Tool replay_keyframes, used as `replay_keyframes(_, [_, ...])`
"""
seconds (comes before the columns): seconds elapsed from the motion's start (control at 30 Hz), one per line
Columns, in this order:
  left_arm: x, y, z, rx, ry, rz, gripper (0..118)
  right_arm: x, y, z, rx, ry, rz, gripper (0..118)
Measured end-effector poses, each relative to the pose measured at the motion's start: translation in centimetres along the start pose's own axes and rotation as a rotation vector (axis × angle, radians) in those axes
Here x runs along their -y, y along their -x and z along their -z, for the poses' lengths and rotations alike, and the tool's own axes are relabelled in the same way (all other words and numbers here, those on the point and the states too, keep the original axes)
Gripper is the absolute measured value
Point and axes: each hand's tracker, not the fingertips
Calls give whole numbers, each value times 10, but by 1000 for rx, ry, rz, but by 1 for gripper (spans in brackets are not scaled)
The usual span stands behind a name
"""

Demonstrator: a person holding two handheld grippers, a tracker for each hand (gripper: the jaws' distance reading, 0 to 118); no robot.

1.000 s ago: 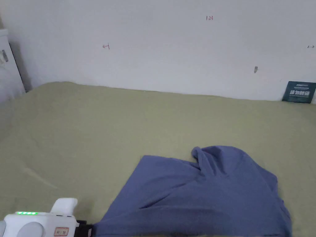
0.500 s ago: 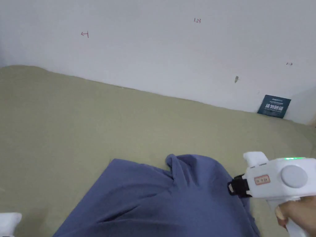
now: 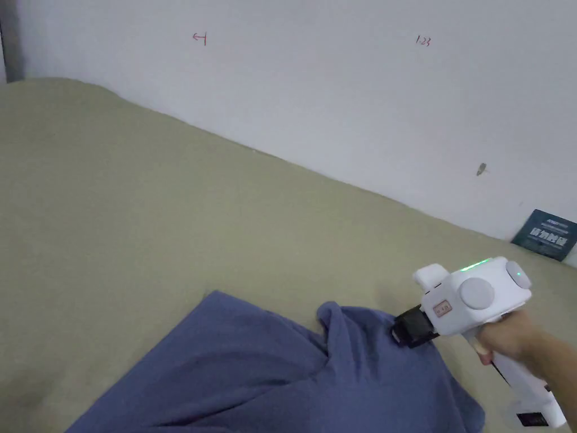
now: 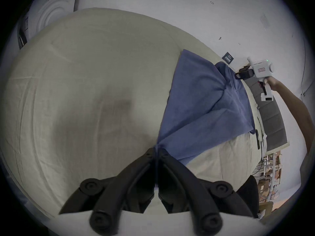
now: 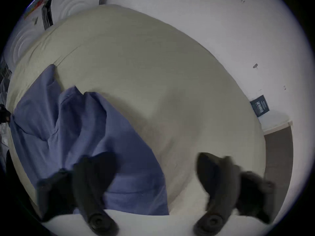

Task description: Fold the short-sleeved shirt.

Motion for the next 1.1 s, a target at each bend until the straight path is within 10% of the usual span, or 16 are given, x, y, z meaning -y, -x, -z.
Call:
replay_keyframes(0.07, [-2,-2,0,-1,3,-5,3,2,2,-1,-33,25,47,1])
replay_keyframes(0.6, [-21,-12,-34,5,-92,-14,3,30,17,-128,22,-204,188,0])
replay_keyframes(1.1, [-249,-126,-117,-113,-319,238,2,17,-51,-285,194,-496,537,0])
